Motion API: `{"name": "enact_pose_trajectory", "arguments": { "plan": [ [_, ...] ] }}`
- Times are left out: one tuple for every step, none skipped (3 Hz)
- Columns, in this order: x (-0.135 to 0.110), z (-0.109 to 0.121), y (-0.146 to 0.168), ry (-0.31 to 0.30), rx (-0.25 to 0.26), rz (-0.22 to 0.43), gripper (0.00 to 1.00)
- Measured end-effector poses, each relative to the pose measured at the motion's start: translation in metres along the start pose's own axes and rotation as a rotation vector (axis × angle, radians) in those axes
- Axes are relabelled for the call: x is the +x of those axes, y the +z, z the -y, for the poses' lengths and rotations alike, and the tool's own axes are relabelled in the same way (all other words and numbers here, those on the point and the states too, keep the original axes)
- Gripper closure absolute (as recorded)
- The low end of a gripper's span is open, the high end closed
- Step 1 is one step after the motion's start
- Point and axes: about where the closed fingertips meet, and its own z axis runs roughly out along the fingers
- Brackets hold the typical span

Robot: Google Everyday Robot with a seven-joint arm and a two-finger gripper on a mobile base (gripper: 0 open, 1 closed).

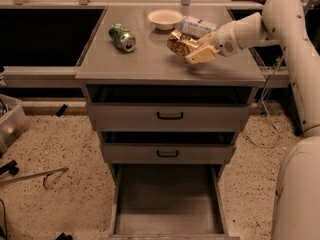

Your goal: Pick orange can from bottom drawer and place on counter

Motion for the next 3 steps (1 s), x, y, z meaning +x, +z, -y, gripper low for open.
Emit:
{"name": "enact_pose_trajectory", "arguments": {
  "plan": [
    [0.015,-0.0002,0.0096,0.025,-0.02,-0.042,1.0],
    [0.0153,-0.0003,0.0097,0.025,-0.021,-0.043,0.81],
    [0.0153,-0.0003,0.0097,0.025,-0.021,-0.043,0.58]
  ]
}}
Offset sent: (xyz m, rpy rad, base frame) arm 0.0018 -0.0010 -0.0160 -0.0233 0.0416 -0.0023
